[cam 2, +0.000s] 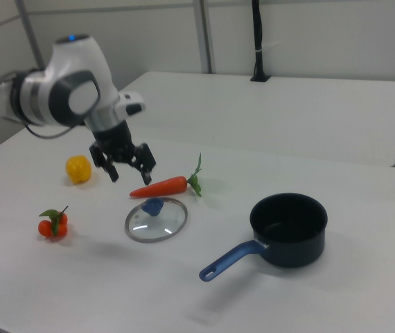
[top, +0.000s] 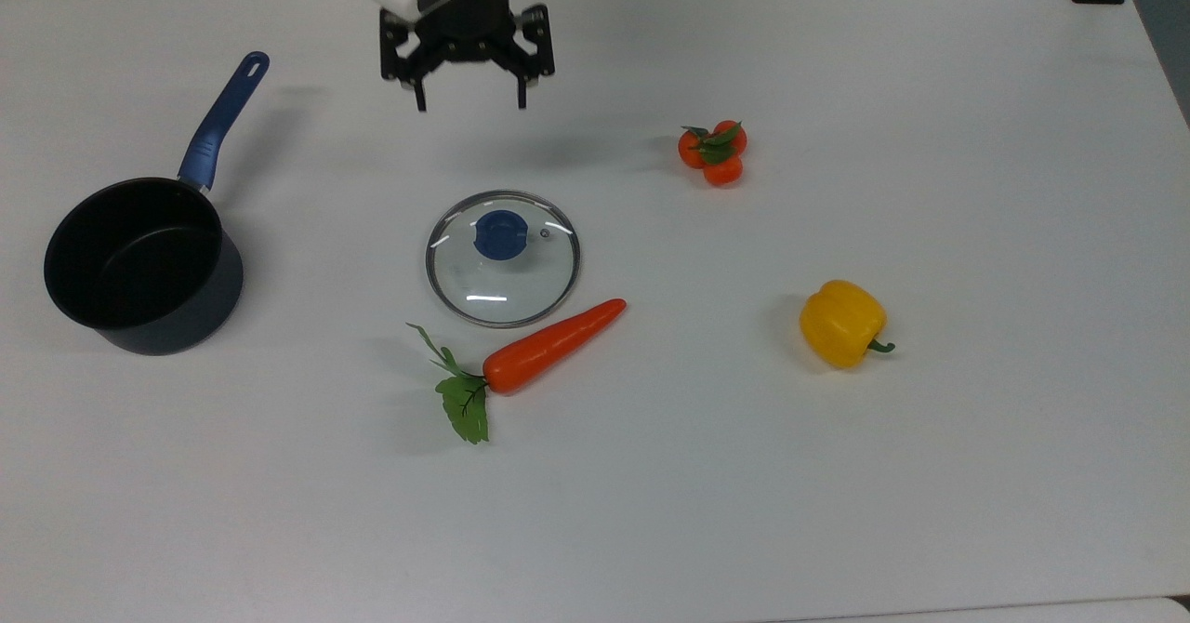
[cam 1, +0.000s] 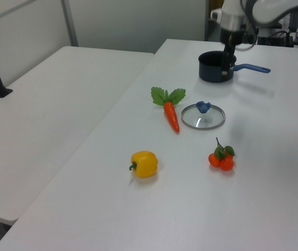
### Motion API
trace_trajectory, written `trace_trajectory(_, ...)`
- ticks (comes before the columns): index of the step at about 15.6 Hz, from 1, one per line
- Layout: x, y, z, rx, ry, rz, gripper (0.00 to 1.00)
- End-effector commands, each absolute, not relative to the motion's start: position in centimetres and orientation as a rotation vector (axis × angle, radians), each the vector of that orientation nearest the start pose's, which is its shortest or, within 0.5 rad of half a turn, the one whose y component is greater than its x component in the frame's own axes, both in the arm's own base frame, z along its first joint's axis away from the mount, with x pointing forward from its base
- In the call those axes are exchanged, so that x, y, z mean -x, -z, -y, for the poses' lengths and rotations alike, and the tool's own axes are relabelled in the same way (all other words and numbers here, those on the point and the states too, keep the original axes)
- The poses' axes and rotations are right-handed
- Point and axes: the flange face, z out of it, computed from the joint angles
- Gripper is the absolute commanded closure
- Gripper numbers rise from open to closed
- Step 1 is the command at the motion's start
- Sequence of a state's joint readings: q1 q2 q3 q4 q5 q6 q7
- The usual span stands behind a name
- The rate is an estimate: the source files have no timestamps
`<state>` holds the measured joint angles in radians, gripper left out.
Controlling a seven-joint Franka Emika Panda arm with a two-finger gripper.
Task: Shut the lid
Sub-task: 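Move the gripper down over the blue knob of the glass lid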
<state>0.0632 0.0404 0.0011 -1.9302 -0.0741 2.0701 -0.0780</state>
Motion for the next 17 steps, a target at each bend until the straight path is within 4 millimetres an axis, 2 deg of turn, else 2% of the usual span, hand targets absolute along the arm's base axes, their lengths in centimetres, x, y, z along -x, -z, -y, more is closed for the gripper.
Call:
trace_trajectory(1,-58.5,-43.2,-4.2,3.155,0.189,0.309,0.00)
trace_trajectory(10,-61.4,-36.3,-3.9,3.118,0.282,0.271,0.00)
trace_trajectory(13,-61.8,-35.0,-3.9,3.117,0.291,0.273,0.00)
trace_trajectory(17,-62.2,-34.6,-4.1,3.112,0.337,0.255,0.19)
